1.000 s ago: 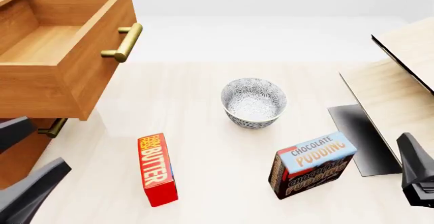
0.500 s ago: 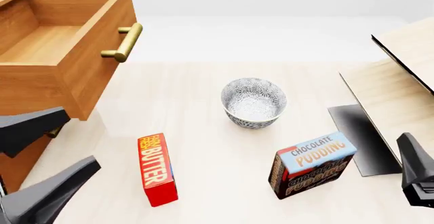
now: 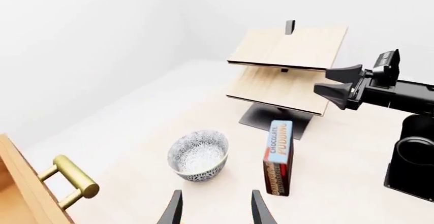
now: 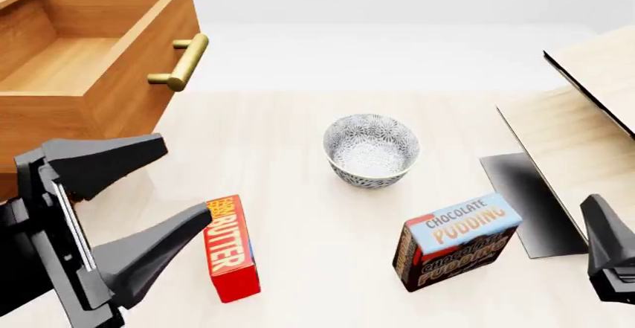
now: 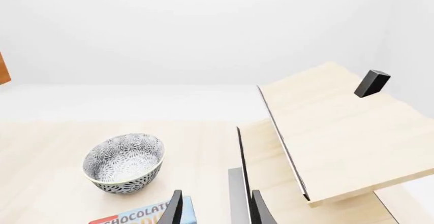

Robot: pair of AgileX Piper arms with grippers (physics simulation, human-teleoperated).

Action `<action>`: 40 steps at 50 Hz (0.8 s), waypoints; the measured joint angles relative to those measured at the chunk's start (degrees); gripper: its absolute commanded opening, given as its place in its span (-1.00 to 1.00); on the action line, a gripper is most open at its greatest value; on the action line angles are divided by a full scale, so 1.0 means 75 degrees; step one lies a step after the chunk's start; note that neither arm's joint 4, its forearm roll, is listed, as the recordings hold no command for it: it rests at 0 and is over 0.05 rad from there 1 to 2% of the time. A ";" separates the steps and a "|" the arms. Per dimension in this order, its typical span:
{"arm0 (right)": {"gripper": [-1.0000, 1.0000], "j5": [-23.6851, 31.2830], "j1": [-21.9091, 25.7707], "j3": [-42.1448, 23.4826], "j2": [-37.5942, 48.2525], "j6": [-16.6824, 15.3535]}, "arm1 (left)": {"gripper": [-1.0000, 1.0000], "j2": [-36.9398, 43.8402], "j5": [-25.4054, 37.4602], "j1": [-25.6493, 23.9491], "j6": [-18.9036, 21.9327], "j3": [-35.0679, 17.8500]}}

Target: Close the top drawer of the cabinet.

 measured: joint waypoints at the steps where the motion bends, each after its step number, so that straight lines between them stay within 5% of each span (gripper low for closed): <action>1: 1.00 0.0000 0.0000 0.0000 0.0000 0.0000 | 1.00 0.0091 -0.0072 0.0003 0.0005 -0.0010; 40: 1.00 0.0000 0.0000 0.0000 0.0000 0.0000 | 1.00 0.2416 -0.2069 0.0451 0.0329 -0.0228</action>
